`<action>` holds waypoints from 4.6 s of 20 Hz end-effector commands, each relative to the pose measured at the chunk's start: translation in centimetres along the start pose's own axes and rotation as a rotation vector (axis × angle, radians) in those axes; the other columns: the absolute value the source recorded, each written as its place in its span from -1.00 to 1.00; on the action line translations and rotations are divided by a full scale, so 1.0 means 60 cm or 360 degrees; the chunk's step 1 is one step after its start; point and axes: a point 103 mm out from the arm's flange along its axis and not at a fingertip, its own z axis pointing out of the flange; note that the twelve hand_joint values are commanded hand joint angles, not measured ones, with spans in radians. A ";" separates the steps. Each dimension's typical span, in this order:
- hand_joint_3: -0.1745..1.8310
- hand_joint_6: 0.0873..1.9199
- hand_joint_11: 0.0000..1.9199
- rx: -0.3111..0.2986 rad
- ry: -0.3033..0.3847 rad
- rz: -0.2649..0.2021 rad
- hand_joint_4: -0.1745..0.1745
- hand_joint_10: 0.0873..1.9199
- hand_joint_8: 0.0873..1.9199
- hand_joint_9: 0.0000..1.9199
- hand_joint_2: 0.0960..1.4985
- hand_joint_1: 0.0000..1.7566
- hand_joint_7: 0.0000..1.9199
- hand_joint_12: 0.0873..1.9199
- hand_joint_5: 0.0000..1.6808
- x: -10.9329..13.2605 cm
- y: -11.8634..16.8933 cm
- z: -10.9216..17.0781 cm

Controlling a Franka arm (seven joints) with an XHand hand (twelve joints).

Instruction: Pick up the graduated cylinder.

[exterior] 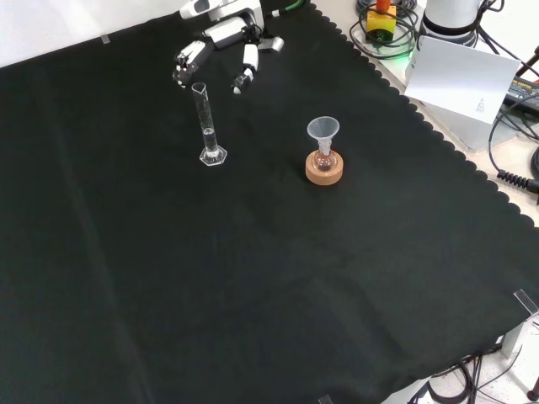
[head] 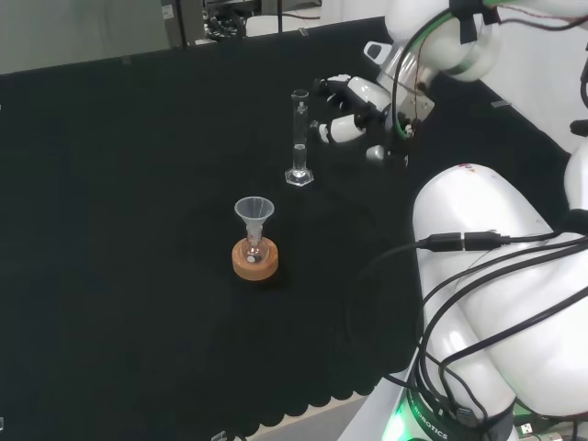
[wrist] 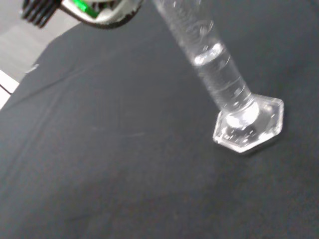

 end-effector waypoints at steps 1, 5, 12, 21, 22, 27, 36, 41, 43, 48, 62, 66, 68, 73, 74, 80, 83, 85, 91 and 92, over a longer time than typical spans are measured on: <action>-0.21 -1.00 -0.82 -0.0063 0.0180 -0.0056 -0.30 -0.34 -0.38 -0.65 -0.21 0.04 -0.90 0.42 -0.63 -0.023 0.008 0.036; -0.17 -1.00 -0.78 -0.0103 0.0283 -0.0062 -0.25 -0.34 -0.37 -0.60 -0.25 0.04 -0.84 0.41 -0.67 -0.029 0.012 0.048; -0.14 -1.00 -0.68 -0.0151 0.0378 -0.0131 -0.22 -0.38 -0.37 -0.51 -0.28 0.05 -0.72 0.38 -0.70 -0.029 0.025 0.069; -0.14 -1.00 -0.67 -0.0186 0.0511 -0.0237 -0.21 -0.41 -0.38 -0.45 -0.29 0.11 -0.67 0.35 -0.64 -0.022 0.051 0.097; -0.14 -1.00 -0.67 -0.0191 0.0525 -0.0240 -0.21 -0.42 -0.39 -0.45 -0.29 0.11 -0.67 0.35 -0.63 -0.022 0.054 0.099; -0.13 -1.00 -0.66 -0.0278 0.0596 -0.0275 -0.22 -0.42 -0.38 -0.42 -0.29 0.14 -0.64 0.34 -0.55 -0.022 0.064 0.106; -0.12 -1.00 -0.55 -0.0306 0.0706 -0.0308 -0.23 -0.47 -0.38 -0.32 -0.30 0.20 -0.57 0.29 -0.44 -0.020 0.078 0.121; -0.12 -1.00 -0.54 -0.0336 0.0743 -0.0311 -0.23 -0.48 -0.38 -0.30 -0.30 0.22 -0.55 0.28 -0.42 -0.020 0.084 0.130; -0.12 -1.00 -0.53 -0.0334 0.0751 -0.0315 -0.23 -0.48 -0.38 -0.29 -0.30 0.22 -0.55 0.27 -0.42 -0.020 0.085 0.135; -0.11 -1.00 -0.52 -0.0325 0.0759 -0.0320 -0.24 -0.49 -0.38 -0.28 -0.30 0.22 -0.54 0.27 -0.41 -0.021 0.089 0.144; -0.19 -0.63 -0.42 -0.0373 0.0764 -0.0288 -0.16 -0.59 -0.42 -0.17 -0.10 0.18 -0.45 0.22 -0.30 -0.022 0.093 0.152; -0.19 -0.48 -0.37 -0.0377 0.0764 -0.0292 -0.14 -0.61 -0.42 -0.12 -0.10 0.18 -0.42 0.19 -0.29 -0.022 0.094 0.154; -0.19 -0.46 -0.36 -0.0375 0.0769 -0.0288 -0.15 -0.61 -0.42 -0.12 -0.10 0.18 -0.41 0.19 -0.29 -0.022 0.095 0.154; -0.18 -0.43 -0.35 -0.0383 0.0809 -0.0289 -0.14 -0.62 -0.41 -0.11 -0.06 0.17 -0.40 0.18 -0.28 -0.019 0.095 0.152; -0.18 -0.43 -0.35 -0.0386 0.0815 -0.0290 -0.14 -0.62 -0.41 -0.11 -0.05 0.17 -0.40 0.18 -0.28 -0.020 0.096 0.152; -0.18 -0.43 -0.34 -0.0385 0.0818 -0.0286 -0.15 -0.62 -0.41 -0.09 -0.03 0.17 -0.40 0.18 -0.31 -0.018 0.097 0.150; -0.19 -0.41 -0.33 -0.0386 0.0816 -0.0285 -0.16 -0.62 -0.41 -0.08 -0.02 0.17 -0.39 0.18 -0.35 -0.019 0.096 0.151; -0.19 -0.39 -0.32 -0.0391 0.0816 -0.0283 -0.16 -0.63 -0.41 -0.07 -0.02 0.17 -0.38 0.18 -0.36 -0.018 0.096 0.151; -0.19 -0.35 -0.31 -0.0404 0.0815 -0.0281 -0.12 -0.63 -0.40 -0.05 0.01 0.18 -0.35 0.18 -0.33 -0.018 0.096 0.151; -0.19 -0.35 -0.30 -0.0404 0.0813 -0.0279 -0.12 -0.63 -0.40 -0.05 0.02 0.19 -0.35 0.19 -0.32 -0.017 0.097 0.151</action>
